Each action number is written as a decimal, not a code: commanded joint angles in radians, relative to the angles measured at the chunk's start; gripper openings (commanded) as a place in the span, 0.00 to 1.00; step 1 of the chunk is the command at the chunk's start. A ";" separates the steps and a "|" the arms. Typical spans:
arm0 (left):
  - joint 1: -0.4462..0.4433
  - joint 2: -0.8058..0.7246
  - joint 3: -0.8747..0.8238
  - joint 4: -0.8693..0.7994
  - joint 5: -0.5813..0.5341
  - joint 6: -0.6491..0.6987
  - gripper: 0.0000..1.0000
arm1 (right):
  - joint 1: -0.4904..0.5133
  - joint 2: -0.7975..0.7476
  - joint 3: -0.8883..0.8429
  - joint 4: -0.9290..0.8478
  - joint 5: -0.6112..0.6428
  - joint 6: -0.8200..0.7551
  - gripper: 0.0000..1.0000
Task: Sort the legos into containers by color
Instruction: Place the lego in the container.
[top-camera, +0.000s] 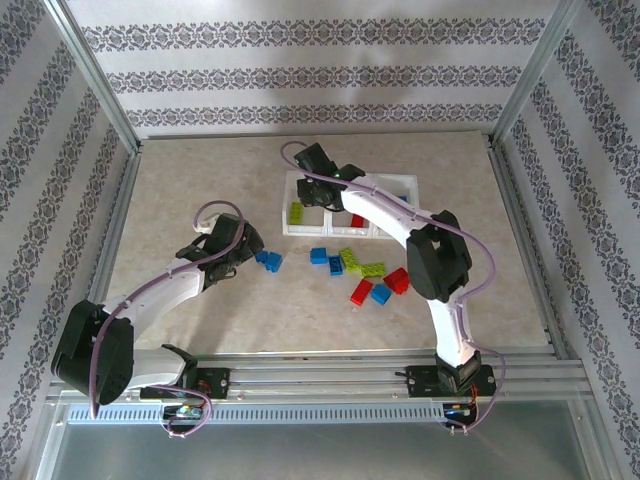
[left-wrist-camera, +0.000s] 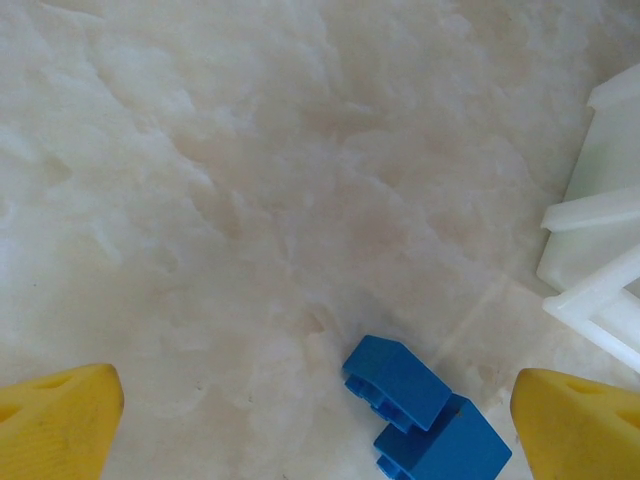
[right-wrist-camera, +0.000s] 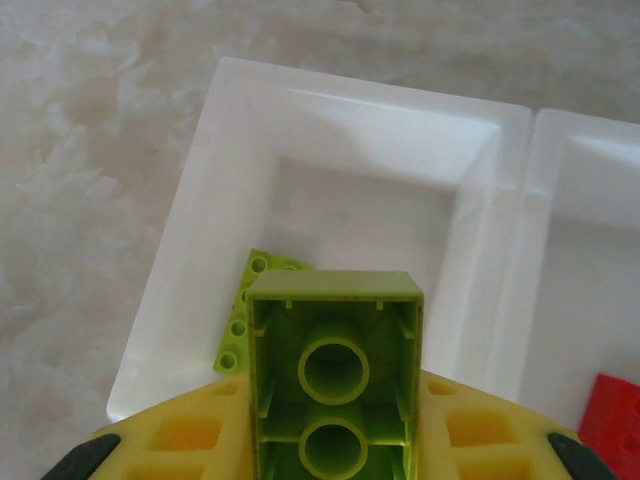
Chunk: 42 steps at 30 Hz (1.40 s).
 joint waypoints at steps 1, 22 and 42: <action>0.013 -0.021 -0.015 0.029 0.005 -0.002 1.00 | 0.007 0.053 0.058 -0.033 0.004 -0.030 0.25; 0.028 -0.069 -0.038 0.034 -0.006 0.004 1.00 | 0.009 0.042 0.084 -0.048 0.005 -0.039 0.49; 0.028 -0.099 -0.030 0.085 -0.001 0.073 1.00 | 0.057 -0.485 -0.568 -0.067 0.119 0.189 0.51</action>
